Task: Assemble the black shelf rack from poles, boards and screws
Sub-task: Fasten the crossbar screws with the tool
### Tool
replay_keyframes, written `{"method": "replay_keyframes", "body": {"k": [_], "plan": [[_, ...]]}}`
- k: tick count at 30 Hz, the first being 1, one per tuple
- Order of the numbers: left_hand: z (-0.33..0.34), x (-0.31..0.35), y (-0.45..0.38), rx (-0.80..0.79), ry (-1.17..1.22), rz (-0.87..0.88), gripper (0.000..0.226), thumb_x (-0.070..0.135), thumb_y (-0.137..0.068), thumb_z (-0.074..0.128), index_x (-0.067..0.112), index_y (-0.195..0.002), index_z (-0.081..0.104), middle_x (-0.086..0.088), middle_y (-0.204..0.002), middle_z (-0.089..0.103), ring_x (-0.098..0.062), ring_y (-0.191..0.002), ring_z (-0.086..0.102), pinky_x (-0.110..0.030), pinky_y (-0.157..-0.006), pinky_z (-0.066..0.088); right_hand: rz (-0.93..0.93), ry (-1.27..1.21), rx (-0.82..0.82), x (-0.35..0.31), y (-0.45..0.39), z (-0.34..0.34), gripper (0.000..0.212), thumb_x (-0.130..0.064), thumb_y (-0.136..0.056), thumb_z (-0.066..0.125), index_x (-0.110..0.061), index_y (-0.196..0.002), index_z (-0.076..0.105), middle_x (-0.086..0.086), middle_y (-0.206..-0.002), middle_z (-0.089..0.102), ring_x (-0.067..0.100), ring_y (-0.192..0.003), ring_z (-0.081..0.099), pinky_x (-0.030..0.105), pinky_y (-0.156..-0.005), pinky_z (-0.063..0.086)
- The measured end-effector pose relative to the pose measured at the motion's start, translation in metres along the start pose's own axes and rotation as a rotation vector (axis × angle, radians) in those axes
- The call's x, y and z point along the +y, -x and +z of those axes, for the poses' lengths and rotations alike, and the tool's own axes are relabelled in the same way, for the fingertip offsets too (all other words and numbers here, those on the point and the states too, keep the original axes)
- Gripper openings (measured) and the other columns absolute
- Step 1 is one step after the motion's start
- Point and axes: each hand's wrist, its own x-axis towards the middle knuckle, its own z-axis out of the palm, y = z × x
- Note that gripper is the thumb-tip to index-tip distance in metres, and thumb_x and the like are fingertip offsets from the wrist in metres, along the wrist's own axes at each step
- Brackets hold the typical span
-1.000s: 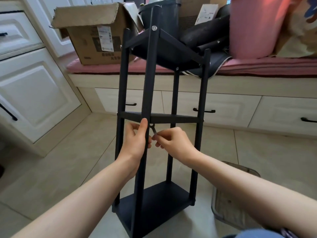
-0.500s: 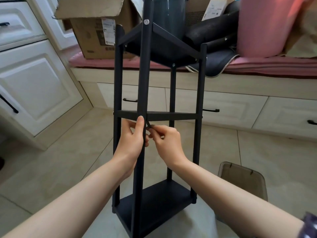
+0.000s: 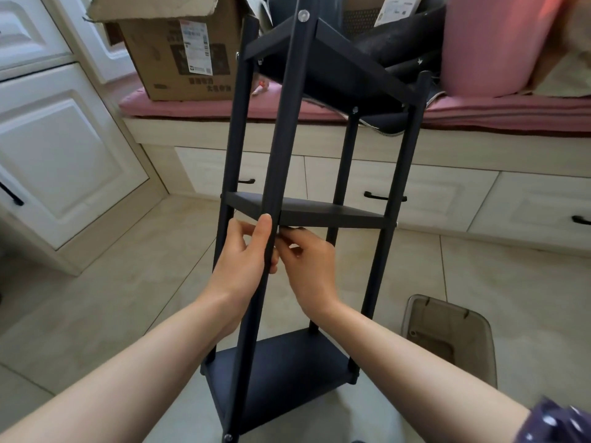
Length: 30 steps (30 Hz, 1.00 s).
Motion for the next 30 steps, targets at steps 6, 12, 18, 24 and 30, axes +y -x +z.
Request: {"method": "replay_keyframes", "body": {"k": [6, 12, 18, 24, 30], "plan": [[0.003, 0.005, -0.001, -0.036, 0.042, -0.028, 0.037, 0.057, -0.097, 0.05, 0.021, -0.099, 0.047, 0.003, -0.066, 0.058, -0.012, -0.065, 0.056, -0.038, -0.078, 0.049, -0.091, -0.002, 0.058, 0.01, -0.004, 0.0, 0.014, -0.012, -0.093, 0.065, -0.01, -0.103, 0.074, 0.0, -0.098, 0.072, 0.01, -0.093, 0.064, 0.022, -0.09, 0.052], [0.002, 0.008, -0.002, -0.05, 0.045, -0.002, 0.04, 0.06, -0.093, 0.051, 0.02, -0.096, 0.046, 0.001, -0.067, 0.057, -0.012, -0.065, 0.055, -0.034, -0.074, 0.048, -0.181, -0.014, 0.07, 0.017, -0.011, 0.008, 0.017, -0.008, -0.094, 0.063, -0.005, -0.107, 0.072, 0.004, -0.099, 0.071, 0.012, -0.094, 0.064, 0.028, -0.091, 0.053], [0.002, 0.009, 0.0, -0.073, 0.036, 0.039, 0.046, 0.065, -0.083, 0.05, 0.021, -0.093, 0.046, -0.003, -0.069, 0.055, -0.011, -0.063, 0.053, -0.034, -0.074, 0.045, -0.118, -0.129, 0.069, 0.013, -0.018, 0.018, 0.023, -0.002, -0.092, 0.061, -0.019, -0.076, 0.061, -0.021, -0.058, 0.052, -0.004, -0.059, 0.057, 0.005, -0.062, 0.044], [0.001, 0.008, -0.003, -0.066, 0.008, 0.048, 0.041, 0.062, -0.089, 0.048, 0.021, -0.095, 0.045, 0.001, -0.067, 0.055, -0.01, -0.063, 0.053, -0.03, -0.072, 0.046, -0.084, -0.129, 0.078, 0.022, -0.017, 0.02, 0.009, -0.007, -0.093, 0.064, -0.005, -0.094, 0.072, -0.007, -0.076, 0.067, 0.008, -0.07, 0.06, 0.024, -0.071, 0.052], [0.004, 0.002, -0.003, -0.103, -0.087, 0.122, 0.016, 0.038, -0.1, 0.054, 0.029, -0.112, 0.048, 0.004, -0.071, 0.055, -0.006, -0.066, 0.054, -0.013, -0.066, 0.048, -0.038, -0.099, 0.107, 0.029, -0.005, 0.008, 0.012, -0.015, -0.096, 0.062, -0.012, -0.102, 0.071, -0.002, -0.089, 0.071, 0.009, -0.08, 0.063, 0.017, -0.073, 0.051]]}}
